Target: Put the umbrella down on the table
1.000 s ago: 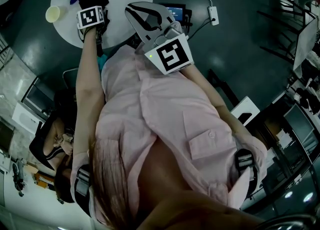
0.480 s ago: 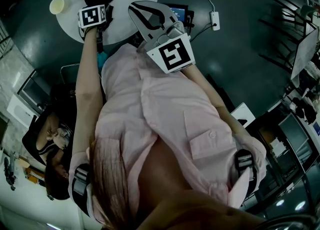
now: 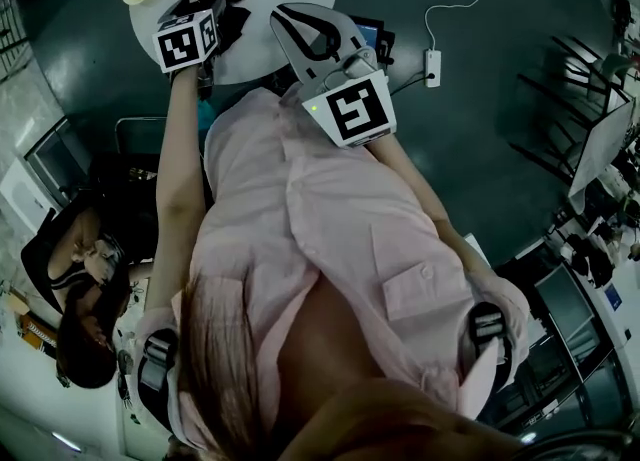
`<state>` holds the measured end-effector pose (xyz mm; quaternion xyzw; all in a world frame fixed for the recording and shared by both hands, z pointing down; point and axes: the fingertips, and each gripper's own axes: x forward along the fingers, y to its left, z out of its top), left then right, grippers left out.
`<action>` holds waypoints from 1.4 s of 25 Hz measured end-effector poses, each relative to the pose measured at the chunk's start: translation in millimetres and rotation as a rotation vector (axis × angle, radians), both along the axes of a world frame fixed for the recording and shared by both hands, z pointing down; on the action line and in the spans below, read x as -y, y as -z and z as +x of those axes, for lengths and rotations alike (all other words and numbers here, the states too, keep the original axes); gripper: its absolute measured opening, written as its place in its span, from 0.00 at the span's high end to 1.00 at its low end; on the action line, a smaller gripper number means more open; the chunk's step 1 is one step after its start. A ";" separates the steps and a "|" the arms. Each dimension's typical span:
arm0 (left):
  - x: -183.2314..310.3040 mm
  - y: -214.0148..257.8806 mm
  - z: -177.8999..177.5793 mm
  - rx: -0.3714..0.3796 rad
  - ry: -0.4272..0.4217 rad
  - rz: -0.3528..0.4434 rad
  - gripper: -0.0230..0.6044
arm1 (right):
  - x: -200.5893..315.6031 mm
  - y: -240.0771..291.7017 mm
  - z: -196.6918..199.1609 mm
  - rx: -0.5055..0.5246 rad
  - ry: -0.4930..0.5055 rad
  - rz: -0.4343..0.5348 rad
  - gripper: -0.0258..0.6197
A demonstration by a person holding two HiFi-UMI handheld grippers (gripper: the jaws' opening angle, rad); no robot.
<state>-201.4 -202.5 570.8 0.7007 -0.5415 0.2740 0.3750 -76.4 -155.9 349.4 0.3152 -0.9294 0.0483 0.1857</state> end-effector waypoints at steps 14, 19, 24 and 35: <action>-48.6 175.6 -25.0 -0.067 0.231 0.450 0.93 | -3.7 1.3 -11.1 0.032 0.061 0.003 0.90; -74.9 231.0 -25.1 -0.025 0.226 0.580 0.93 | -7.1 7.4 -22.4 0.044 0.101 0.020 0.90; -103.3 264.8 -28.5 0.000 0.281 0.689 0.93 | -21.0 15.4 -39.9 0.046 0.176 0.066 0.90; -128.9 249.1 -11.2 -0.047 0.294 0.631 0.93 | -49.4 13.3 -44.5 0.003 0.255 0.057 0.90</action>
